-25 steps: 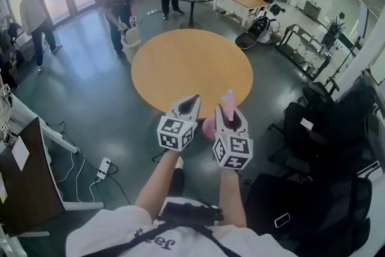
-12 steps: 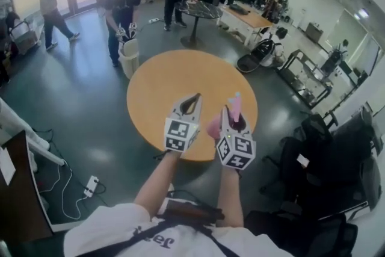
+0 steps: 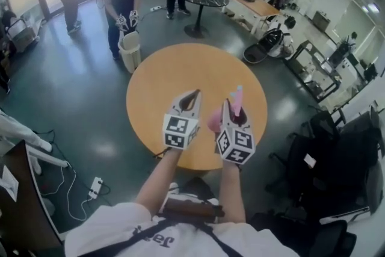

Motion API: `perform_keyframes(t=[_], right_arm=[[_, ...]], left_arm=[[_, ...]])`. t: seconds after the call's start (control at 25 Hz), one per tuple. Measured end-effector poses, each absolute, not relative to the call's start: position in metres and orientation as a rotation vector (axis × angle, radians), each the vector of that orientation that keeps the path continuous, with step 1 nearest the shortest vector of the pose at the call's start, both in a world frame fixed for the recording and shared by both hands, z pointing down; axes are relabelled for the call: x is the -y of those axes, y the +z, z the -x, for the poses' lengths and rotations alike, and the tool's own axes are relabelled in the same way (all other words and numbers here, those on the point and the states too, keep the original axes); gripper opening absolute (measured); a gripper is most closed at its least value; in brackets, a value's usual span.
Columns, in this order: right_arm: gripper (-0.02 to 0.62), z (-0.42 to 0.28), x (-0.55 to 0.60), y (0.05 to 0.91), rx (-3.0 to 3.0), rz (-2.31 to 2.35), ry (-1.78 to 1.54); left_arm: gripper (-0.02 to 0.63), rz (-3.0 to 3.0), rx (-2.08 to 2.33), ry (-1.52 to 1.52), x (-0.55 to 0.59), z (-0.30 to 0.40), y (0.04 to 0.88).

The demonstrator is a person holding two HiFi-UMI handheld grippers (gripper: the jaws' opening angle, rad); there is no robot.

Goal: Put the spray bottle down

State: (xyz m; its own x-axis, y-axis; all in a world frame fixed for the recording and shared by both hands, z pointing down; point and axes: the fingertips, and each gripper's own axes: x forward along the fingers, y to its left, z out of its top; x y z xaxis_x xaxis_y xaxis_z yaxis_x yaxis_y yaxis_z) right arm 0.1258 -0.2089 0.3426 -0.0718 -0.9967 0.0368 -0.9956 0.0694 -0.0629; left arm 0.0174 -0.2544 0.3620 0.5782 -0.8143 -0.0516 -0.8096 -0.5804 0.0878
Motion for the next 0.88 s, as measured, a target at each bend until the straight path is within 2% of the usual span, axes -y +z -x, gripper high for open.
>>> perform_keyframes(t=[0.88], right_arm=[[0.158, -0.157, 0.333, 0.454, -2.407, 2.149, -0.410]], left_arm=[[0.009, -2.597, 1.339, 0.063, 0.362, -0.061, 0.453]])
